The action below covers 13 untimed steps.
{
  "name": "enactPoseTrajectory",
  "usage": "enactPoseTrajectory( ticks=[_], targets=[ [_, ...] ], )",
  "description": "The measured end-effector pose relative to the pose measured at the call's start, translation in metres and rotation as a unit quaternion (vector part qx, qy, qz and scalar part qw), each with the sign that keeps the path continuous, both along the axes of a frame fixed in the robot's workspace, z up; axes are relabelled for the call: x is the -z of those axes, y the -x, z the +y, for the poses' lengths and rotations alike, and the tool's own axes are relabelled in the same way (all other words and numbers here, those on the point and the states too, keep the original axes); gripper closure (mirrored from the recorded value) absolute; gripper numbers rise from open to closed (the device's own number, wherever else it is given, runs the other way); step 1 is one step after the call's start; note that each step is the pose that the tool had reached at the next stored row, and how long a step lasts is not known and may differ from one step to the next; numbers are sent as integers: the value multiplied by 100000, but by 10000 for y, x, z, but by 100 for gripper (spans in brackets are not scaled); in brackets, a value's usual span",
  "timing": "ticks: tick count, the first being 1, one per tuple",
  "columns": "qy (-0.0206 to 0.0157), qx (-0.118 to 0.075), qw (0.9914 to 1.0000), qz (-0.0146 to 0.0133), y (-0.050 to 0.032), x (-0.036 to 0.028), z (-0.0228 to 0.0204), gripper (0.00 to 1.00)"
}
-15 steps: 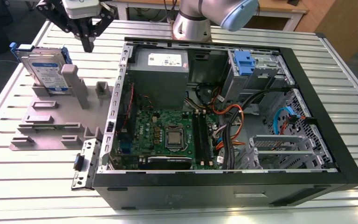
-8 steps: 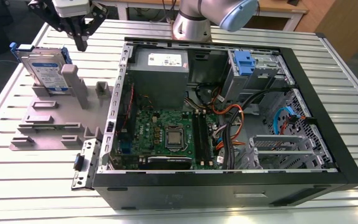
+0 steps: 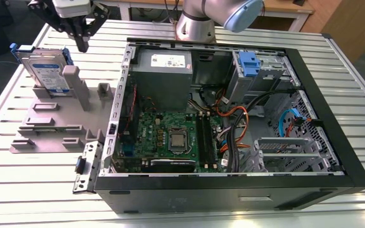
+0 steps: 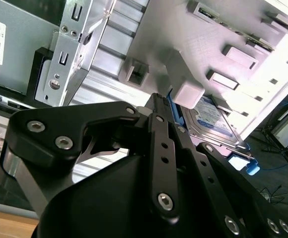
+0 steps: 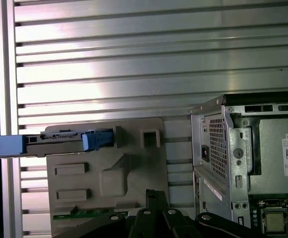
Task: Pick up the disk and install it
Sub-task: 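Reach for the disk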
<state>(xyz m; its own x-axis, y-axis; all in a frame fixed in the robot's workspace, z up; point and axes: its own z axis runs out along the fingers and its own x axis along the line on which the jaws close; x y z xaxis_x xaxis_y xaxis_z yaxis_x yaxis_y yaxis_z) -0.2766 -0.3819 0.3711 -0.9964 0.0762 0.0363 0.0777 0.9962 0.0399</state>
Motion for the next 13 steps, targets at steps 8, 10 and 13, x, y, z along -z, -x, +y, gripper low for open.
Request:
enactPoseTrajectory(
  ticks=[8, 10, 13],
  targets=[
    [6, -3, 100000, 8, 16, 4, 1, 89],
    [5, -1, 100000, 6, 18, 5, 1, 89],
    [-1, 1, 100000, -1, 21, 8, 2, 89]
  ],
)
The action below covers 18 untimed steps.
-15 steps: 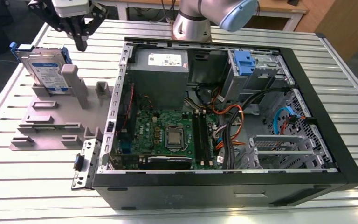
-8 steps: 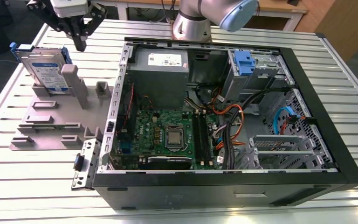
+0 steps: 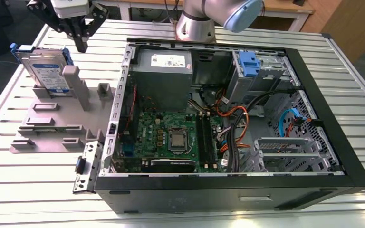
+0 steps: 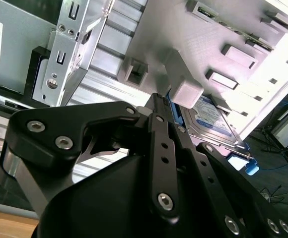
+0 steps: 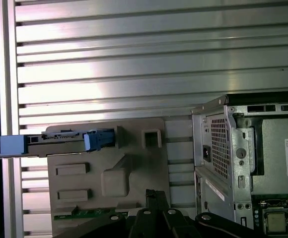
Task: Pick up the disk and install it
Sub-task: 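Reach for the disk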
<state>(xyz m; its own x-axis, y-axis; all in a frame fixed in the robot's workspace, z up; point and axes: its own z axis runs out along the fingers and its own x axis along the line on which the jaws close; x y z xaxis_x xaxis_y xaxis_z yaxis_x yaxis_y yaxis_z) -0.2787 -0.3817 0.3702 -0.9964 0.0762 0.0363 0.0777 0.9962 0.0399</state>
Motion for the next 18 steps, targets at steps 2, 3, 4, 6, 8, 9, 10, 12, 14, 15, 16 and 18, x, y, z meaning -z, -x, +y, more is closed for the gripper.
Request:
enactPoseTrajectory(
  ticks=[2, 3, 4, 6, 8, 9, 10, 12, 14, 15, 16, 18],
  targets=[
    [-5, 1, 100000, -8, 4, 2, 0, 89],
    [-4, 1, 100000, -5, 7, 3, 0, 89],
    [-1, 7, 100000, 2, 21, 6, 0, 89],
    [1, 0, 100000, 3, 27, 6, 0, 89],
    [0, -1, 100000, 2, 39, 8, 0, 89],
    [-1, -2, 100000, 2, 43, 8, 0, 89],
    [0, -7, 100000, 3, 45, 9, 0, 89],
    [1, -2, 100000, 4, 51, 10, 0, 89],
    [4, -5, 100000, 10, 53, 10, 0, 89],
    [0, -4, 100000, 3, 56, 11, 0, 89],
    [-1, 2, 100000, 3, 59, 12, 0, 89],
    [0, 1, 100000, 6, 67, 14, 0, 89]
  ],
)
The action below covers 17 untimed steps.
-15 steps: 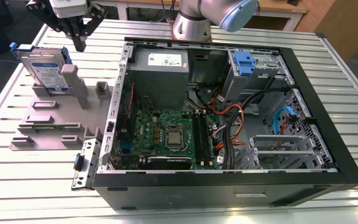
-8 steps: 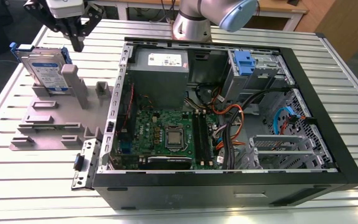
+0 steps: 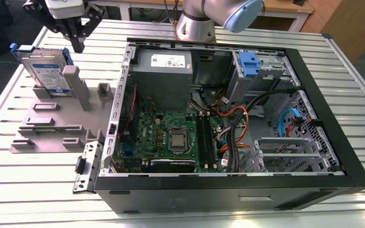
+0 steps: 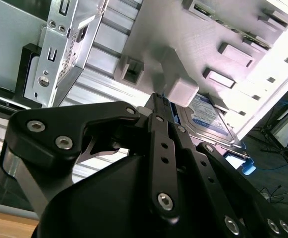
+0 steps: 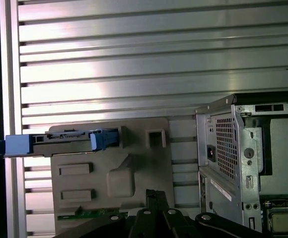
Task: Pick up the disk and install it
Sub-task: 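Reach for the disk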
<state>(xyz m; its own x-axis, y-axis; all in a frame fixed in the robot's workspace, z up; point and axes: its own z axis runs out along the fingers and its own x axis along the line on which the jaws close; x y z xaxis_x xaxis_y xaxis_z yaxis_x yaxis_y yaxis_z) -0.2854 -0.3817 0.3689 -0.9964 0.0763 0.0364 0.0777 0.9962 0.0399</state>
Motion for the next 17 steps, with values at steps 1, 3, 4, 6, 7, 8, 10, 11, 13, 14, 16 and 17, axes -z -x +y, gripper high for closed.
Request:
enactPoseTrajectory(
  ticks=[1, 3, 4, 6, 7, 8, 10, 11, 13, 14, 16, 17],
  targets=[
    [1, -4, 100000, -3, 3, 1, 0, 89],
    [1, -3, 100000, -2, 9, 3, 0, 89],
    [2, -6, 100000, 0, 11, 3, 0, 89],
    [2, -4, 100000, 0, 19, 4, 0, 89],
    [2, 3, 100000, 1, 25, 5, 0, 89],
    [0, 0, 100000, -2, 28, 6, 0, 89],
    [-1, -1, 100000, -4, 37, 7, 0, 89],
    [4, 0, 100000, 3, 46, 7, 0, 89],
    [1, -4, 100000, -1, 57, 8, 0, 89],
    [-1, -3, 100000, -3, 62, 9, 0, 89],
    [2, -6, 100000, 1, 69, 9, 0, 89],
    [2, -3, 100000, 1, 72, 9, 0, 89]
  ],
)
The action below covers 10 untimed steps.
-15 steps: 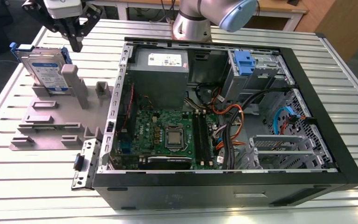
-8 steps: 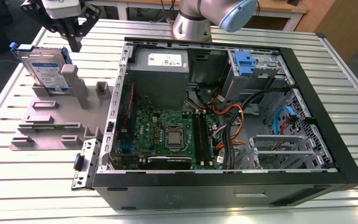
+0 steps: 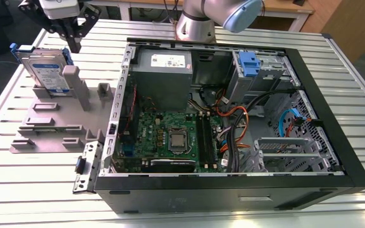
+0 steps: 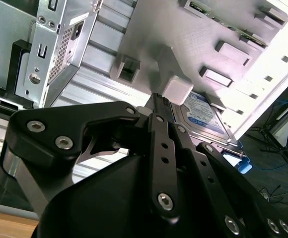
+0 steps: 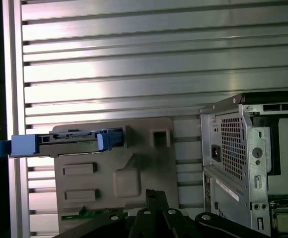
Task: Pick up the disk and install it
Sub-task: 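Reach for the disk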
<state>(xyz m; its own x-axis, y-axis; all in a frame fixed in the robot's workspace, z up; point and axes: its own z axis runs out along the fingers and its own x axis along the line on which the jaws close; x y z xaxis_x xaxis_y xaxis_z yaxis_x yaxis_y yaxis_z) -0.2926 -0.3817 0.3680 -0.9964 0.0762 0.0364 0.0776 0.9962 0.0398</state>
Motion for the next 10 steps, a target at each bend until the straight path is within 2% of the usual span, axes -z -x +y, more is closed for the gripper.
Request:
enactPoseTrajectory(
  ticks=[10],
  targets=[
    [-1, 0, 100000, -5, 39, 12, 0, 89]
  ],
)
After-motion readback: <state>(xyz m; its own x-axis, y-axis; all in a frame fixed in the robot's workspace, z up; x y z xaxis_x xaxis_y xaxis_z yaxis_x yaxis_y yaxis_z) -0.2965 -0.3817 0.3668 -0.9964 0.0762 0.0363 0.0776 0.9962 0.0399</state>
